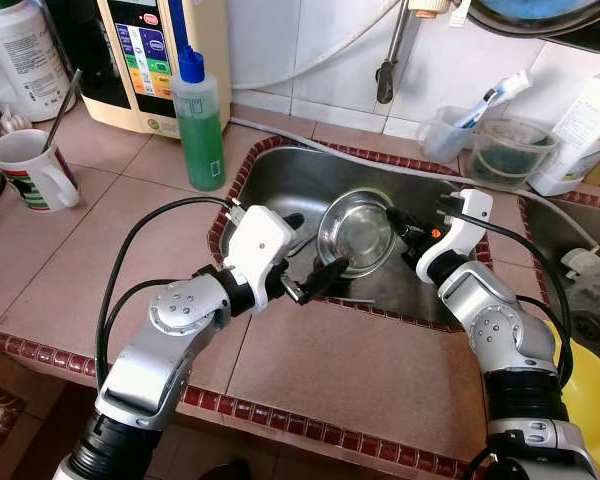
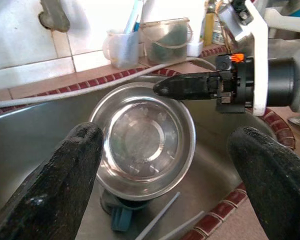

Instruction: Kitchen organization

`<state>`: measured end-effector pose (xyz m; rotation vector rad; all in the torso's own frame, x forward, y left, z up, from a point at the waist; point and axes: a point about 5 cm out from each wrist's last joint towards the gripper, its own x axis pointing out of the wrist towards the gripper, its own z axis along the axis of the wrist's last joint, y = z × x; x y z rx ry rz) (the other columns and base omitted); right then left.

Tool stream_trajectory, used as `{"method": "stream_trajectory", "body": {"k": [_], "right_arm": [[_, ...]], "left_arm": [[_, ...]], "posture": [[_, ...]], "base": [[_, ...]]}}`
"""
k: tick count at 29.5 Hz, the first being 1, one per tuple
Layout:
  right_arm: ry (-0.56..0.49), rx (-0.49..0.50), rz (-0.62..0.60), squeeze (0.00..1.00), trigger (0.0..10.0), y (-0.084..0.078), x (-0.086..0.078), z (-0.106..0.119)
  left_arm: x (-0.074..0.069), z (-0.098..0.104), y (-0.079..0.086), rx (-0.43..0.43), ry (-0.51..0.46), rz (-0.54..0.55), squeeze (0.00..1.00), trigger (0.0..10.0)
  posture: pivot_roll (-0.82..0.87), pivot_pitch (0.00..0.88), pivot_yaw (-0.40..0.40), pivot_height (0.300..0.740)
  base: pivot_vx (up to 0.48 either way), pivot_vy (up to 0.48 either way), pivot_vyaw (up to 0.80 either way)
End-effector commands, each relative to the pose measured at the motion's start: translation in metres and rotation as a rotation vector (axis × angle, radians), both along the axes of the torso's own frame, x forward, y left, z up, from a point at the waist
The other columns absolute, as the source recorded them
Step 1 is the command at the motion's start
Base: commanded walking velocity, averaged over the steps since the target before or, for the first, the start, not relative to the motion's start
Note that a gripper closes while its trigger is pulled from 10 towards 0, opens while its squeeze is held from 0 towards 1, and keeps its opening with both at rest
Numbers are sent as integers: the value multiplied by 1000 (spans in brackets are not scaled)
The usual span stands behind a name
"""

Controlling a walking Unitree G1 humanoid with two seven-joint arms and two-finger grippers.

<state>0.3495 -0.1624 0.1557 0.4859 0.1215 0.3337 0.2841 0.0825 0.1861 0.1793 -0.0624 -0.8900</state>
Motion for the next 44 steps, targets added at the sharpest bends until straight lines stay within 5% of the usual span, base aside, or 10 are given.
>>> {"method": "stream_trajectory", "body": {"k": [1,11,20,24,30,37,38,40,41,44], "right_arm": [[-7,25,-15,1000,10000,-6,1,4],[-35,38,-10,1000,10000,-4,2,10],[-160,50,-12,1000,10000,-1,2,29],[-234,17,-27,1000,10000,1,0,39],[-440,-173,-124,1000,10000,6,-11,57],[-480,-263,-220,1000,10000,6,-16,54],[-496,-278,-232,565,10000,7,-18,55],[-500,-277,-233,565,10000,8,-19,54],[-507,-297,-249,0,10000,7,-19,54],[-520,-319,-257,0,10000,7,-20,55]], "left_arm": [[-5,-1,-4,9,3,-29,0,10000],[-4,-1,-3,13,8,-25,0,10000],[1,1,1,14,-18,9,0,10000],[7,4,5,11,-55,62,0,10000],[27,16,21,-91,-111,243,0,10000],[32,14,27,-185,-80,286,0,10000],[32,13,28,-189,-84,291,0,10000],[33,12,29,-195,-85,296,0,10000],[34,13,31,-211,-81,305,0,10000],[36,15,34,-231,-91,312,0,10000]], "posture": [[20,154,-78,740],[23,149,-75,740],[26,137,-74,740],[26,119,-73,740],[18,61,-64,740],[2,36,-63,740],[-1,34,-64,740],[-1,34,-64,740],[-5,30,-67,740],[-6,26,-69,740]], "base": [[0,0,0],[0,0,0],[0,0,0],[0,0,0],[0,0,0],[0,0,0],[0,0,0],[0,0,0],[0,0,0],[0,-102,0]]}}
